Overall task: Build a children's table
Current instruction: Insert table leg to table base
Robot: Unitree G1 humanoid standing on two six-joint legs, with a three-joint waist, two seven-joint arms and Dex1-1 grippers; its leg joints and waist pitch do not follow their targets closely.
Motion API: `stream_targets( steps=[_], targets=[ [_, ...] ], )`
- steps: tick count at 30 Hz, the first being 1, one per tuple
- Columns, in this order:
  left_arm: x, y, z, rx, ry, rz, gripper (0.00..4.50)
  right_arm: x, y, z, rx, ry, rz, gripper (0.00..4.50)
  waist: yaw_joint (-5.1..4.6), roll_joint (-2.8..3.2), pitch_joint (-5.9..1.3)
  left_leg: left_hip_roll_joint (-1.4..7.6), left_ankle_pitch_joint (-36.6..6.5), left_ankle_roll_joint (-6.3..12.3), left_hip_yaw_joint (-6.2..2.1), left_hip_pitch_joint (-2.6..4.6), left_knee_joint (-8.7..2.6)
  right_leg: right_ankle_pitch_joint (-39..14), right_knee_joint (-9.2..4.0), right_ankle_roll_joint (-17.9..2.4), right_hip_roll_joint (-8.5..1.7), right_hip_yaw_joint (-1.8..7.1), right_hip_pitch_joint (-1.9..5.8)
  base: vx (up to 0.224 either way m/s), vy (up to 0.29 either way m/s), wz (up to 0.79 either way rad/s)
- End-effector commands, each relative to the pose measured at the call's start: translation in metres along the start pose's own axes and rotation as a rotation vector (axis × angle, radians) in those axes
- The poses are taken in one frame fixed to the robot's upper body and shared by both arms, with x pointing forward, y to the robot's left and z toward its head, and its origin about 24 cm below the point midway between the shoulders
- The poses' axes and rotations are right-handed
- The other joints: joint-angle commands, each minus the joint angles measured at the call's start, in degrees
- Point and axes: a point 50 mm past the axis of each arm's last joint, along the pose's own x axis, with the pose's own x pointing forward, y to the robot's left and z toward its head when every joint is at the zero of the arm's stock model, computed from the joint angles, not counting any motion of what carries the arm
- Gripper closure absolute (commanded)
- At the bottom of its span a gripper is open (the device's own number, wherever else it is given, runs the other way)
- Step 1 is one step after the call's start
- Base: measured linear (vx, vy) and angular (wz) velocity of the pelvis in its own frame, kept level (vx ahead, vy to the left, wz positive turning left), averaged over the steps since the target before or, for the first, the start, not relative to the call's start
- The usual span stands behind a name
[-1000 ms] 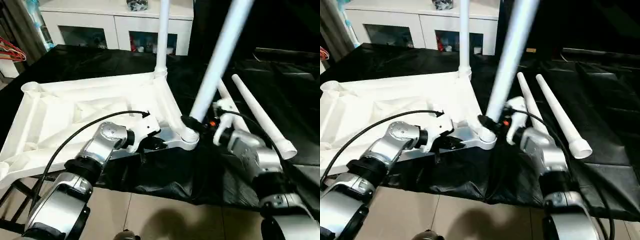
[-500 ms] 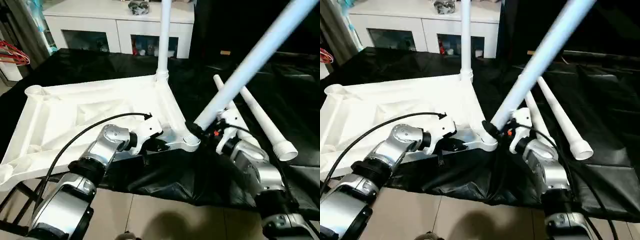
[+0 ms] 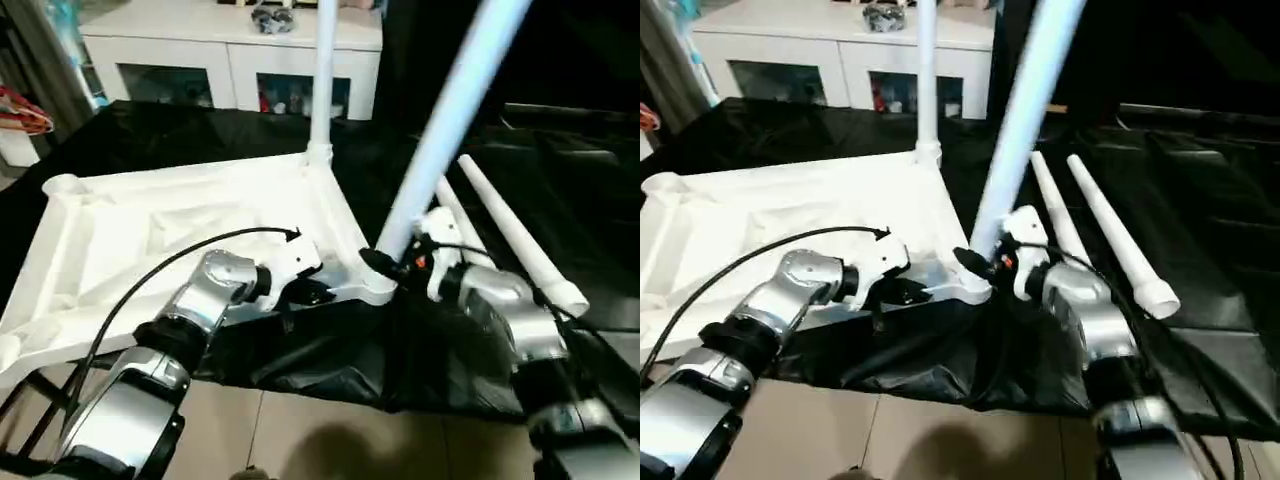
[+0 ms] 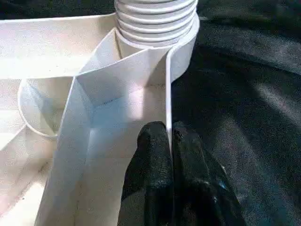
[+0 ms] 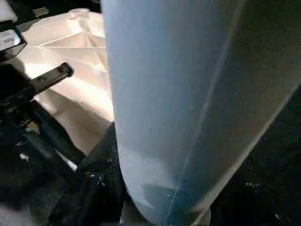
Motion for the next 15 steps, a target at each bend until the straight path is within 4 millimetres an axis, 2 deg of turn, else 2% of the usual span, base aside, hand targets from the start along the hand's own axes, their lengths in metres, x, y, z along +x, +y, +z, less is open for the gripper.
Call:
stream_targets(
  steps=[1,3,6,8,9,15],
  targets=[
    [-0.004,0.007,0.022,0.069,-0.073,0.003,4.50,0.000,0.013,-0.042,0.085,0.185,0.077,2.60,-0.14,-0.56,-3.11,3.85,-13.18,2.32,-2.26,0.58,-4.25,-26.02,-5.54,-5.36,-6.26,3.48,1.88,0.000,0.000,0.00],
    [-0.008,0.007,0.023,0.090,-0.059,-0.027,4.50,-0.001,0.012,-0.041,0.079,0.199,0.115,2.60,-0.23,-0.63,-3.19,4.03,-12.86,2.34,-2.23,0.60,-4.28,-23.74,-5.21,-6.52,-6.20,3.50,1.93,0.000,0.000,0.00],
    [-0.015,0.007,0.025,0.123,-0.042,-0.089,4.50,-0.005,0.014,-0.042,0.059,0.235,0.213,2.60,-0.18,-0.18,-3.26,4.20,-12.17,2.49,-2.13,0.41,-4.23,-19.53,-4.62,-8.54,-6.27,3.68,2.14,0.000,0.000,0.00],
    [-0.017,0.006,0.025,0.135,-0.034,-0.105,4.50,-0.007,0.015,-0.043,0.049,0.246,0.241,2.60,-0.16,-0.31,-3.24,4.30,-12.44,2.43,-2.10,0.45,-4.27,-18.44,-4.48,-9.25,-6.27,3.69,2.19,0.000,0.000,0.00],
    [-0.022,0.007,0.027,0.158,-0.020,-0.148,4.50,-0.012,0.017,-0.046,0.039,0.272,0.308,2.60,-0.11,-0.26,-3.21,4.29,-12.78,2.42,-2.12,0.49,-4.27,-18.54,-4.45,-9.52,-6.30,3.66,2.24,0.000,0.000,0.00],
    [-0.027,0.009,0.031,0.161,-0.011,-0.189,4.50,-0.023,0.022,-0.051,0.039,0.291,0.407,2.60,0.48,-0.31,-3.10,4.40,-13.76,2.11,-2.07,0.80,-4.37,-20.73,-4.80,-9.20,-6.42,3.77,2.17,0.000,0.000,0.00]
  ],
)
